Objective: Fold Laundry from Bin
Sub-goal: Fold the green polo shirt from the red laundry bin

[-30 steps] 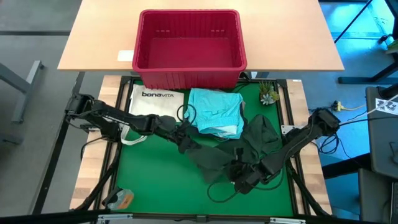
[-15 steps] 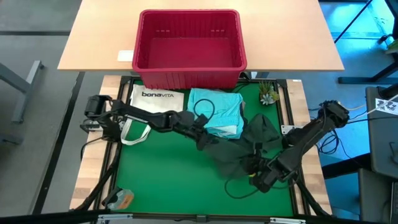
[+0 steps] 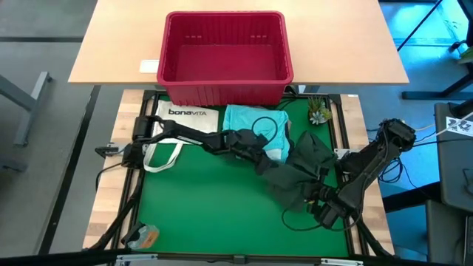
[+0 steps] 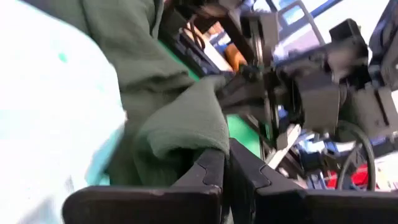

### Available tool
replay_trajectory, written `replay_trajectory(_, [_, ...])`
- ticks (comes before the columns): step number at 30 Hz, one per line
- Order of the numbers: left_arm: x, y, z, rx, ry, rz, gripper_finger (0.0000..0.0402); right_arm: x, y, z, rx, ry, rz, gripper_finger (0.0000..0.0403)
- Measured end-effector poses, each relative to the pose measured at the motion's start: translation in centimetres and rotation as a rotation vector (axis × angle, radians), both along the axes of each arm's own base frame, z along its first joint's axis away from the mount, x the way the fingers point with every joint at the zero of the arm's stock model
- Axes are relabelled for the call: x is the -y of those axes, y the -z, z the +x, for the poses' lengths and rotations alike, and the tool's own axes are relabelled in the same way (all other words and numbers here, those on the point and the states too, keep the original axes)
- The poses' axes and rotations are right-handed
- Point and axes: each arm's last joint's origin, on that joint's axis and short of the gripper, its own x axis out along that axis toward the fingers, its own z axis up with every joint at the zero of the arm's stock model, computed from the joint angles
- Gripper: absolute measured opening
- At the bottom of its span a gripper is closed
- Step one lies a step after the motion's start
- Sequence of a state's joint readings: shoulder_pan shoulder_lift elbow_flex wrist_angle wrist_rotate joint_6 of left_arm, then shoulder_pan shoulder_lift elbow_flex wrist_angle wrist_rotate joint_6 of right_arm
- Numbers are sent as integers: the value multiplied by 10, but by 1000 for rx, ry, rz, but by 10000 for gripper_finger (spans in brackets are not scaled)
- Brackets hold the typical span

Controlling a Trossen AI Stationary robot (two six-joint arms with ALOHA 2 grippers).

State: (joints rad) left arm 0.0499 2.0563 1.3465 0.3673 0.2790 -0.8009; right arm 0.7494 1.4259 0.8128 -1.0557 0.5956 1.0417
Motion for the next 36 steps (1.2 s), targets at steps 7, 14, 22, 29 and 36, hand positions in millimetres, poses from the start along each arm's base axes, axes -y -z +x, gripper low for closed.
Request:
replay_trajectory(7, [-8,8,15,17,-18,81,13,3,5,-4,-60,7,22,10])
replay_trajectory(14, [-7,7,15,41,-48,215,22,3,5,-5,-76,6,18,10])
replay_trajectory(22, [1,7,16,56,-27,328,37,2,6,-6,-124,-22,45,27])
replay_trajectory(29, [4,11,14,20,-10,386,101,2,6,-6,-156,-23,71,128])
replay_trajectory(36, [4,9,15,55,32,503,142,2,-5,-9,-243,-10,74,197])
